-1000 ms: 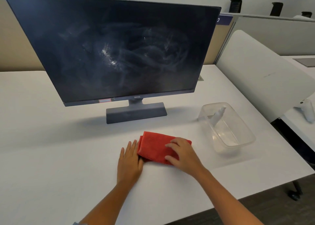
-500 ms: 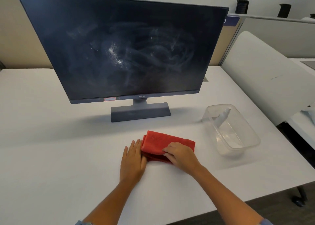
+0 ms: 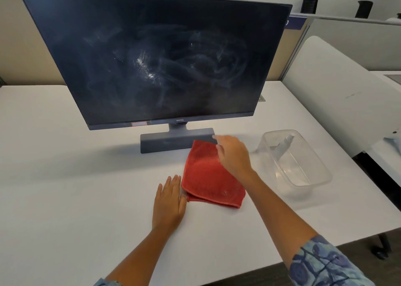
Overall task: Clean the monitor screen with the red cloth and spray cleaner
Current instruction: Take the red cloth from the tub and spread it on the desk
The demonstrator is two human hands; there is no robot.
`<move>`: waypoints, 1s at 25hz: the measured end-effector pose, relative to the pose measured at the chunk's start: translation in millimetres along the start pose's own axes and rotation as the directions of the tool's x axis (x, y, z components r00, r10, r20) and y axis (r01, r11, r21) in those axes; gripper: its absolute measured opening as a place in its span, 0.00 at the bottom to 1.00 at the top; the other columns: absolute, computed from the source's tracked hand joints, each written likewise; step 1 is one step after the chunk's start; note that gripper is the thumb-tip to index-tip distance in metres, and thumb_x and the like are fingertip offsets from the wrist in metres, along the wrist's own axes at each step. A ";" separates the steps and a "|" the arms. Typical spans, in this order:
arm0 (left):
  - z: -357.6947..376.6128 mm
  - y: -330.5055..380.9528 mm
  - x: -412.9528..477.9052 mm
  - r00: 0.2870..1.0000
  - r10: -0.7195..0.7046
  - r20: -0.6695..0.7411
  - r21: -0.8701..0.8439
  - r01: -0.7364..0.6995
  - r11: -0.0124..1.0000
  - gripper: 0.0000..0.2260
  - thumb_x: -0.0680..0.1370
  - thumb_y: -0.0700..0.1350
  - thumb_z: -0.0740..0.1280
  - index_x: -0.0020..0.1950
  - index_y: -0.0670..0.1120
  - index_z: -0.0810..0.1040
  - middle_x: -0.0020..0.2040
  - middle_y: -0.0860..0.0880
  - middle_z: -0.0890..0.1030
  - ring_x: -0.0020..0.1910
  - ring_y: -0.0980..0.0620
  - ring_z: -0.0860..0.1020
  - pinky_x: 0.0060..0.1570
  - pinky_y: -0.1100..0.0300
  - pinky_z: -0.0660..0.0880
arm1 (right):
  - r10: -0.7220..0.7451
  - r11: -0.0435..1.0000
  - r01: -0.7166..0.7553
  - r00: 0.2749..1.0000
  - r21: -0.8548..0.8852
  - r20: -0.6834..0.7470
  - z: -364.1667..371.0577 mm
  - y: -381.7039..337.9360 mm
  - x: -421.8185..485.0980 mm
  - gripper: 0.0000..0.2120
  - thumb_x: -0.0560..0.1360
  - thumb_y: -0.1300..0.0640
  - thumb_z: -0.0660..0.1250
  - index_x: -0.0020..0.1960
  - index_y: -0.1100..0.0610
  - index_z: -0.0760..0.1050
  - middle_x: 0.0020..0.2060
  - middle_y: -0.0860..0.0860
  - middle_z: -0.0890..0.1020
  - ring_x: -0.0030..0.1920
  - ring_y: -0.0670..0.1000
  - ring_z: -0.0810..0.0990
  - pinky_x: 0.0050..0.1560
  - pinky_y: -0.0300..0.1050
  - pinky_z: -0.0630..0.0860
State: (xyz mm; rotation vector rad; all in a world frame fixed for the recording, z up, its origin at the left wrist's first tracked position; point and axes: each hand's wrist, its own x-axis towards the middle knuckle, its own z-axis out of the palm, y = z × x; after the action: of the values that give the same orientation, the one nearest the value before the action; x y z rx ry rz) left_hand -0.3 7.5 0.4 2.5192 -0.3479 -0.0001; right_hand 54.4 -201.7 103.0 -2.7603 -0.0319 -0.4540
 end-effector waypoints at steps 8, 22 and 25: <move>-1.9 0.8 -1.2 1.000 -0.010 0.001 -0.035 0.010 0.999 0.26 0.77 0.52 0.44 0.74 0.46 0.56 0.75 0.48 0.61 0.76 0.51 0.54 0.74 0.55 0.44 | 0.177 0.968 -0.113 0.940 -0.225 0.291 79.4 -0.5 -60.4 0.29 0.78 0.38 0.51 0.75 0.48 0.56 0.75 0.59 0.57 0.75 0.61 0.52 0.73 0.62 0.46; 1.7 -1.3 1.1 0.999 0.025 -0.029 -0.059 -0.026 0.998 0.28 0.77 0.59 0.50 0.75 0.51 0.51 0.77 0.52 0.54 0.76 0.52 0.50 0.74 0.52 0.45 | -0.156 0.963 0.229 0.904 -0.144 0.397 62.9 5.7 -139.5 0.30 0.77 0.33 0.45 0.76 0.44 0.50 0.77 0.54 0.50 0.77 0.56 0.44 0.73 0.59 0.40; 3.8 -2.5 0.9 0.993 0.116 0.025 0.030 -0.117 0.993 0.28 0.78 0.61 0.49 0.75 0.54 0.47 0.76 0.56 0.47 0.75 0.56 0.42 0.74 0.49 0.40 | -0.126 0.971 0.190 0.922 -0.144 0.366 60.7 -1.7 -134.5 0.29 0.78 0.37 0.46 0.76 0.46 0.54 0.76 0.56 0.56 0.76 0.57 0.49 0.73 0.60 0.41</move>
State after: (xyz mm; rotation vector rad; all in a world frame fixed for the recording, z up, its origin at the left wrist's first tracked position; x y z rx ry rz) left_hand 0.9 7.1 -4.0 2.5282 -0.5073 0.0227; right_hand -54.8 -175.2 7.2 -2.9920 -0.3201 0.0118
